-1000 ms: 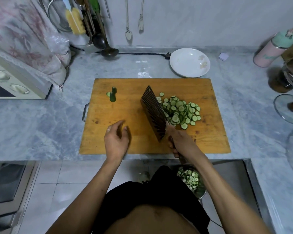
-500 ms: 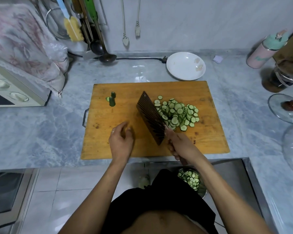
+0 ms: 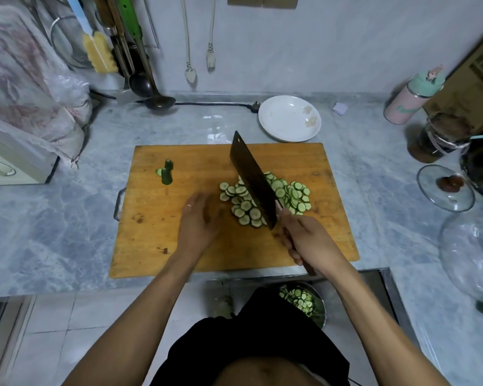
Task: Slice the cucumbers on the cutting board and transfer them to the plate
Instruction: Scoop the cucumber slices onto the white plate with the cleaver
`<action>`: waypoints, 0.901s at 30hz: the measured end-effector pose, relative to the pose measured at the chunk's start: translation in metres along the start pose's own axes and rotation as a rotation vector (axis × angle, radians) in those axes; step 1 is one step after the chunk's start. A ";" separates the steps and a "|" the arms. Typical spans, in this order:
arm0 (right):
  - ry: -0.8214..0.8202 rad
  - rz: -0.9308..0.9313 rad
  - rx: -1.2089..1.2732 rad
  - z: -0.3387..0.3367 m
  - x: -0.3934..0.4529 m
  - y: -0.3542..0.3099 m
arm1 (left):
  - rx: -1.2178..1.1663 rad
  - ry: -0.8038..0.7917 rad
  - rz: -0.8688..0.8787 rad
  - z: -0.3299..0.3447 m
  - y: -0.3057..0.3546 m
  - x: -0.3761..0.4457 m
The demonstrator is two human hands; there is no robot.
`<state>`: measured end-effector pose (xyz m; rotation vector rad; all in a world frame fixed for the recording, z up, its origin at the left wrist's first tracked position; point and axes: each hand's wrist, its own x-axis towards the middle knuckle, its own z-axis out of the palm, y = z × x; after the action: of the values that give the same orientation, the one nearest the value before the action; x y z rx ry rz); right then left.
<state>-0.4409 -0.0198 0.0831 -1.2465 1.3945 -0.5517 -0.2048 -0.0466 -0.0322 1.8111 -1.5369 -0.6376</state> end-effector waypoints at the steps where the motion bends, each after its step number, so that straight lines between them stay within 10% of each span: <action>1: 0.030 0.001 -0.003 -0.005 0.001 -0.001 | 0.002 -0.026 -0.028 0.010 0.004 0.008; 27: 0.290 -0.037 -0.210 -0.132 0.053 0.020 | -0.057 -0.095 -0.043 0.071 0.100 0.159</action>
<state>-0.5585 -0.1023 0.0783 -1.4030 1.7095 -0.6433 -0.2925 -0.2230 0.0048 1.7984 -1.5290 -0.7902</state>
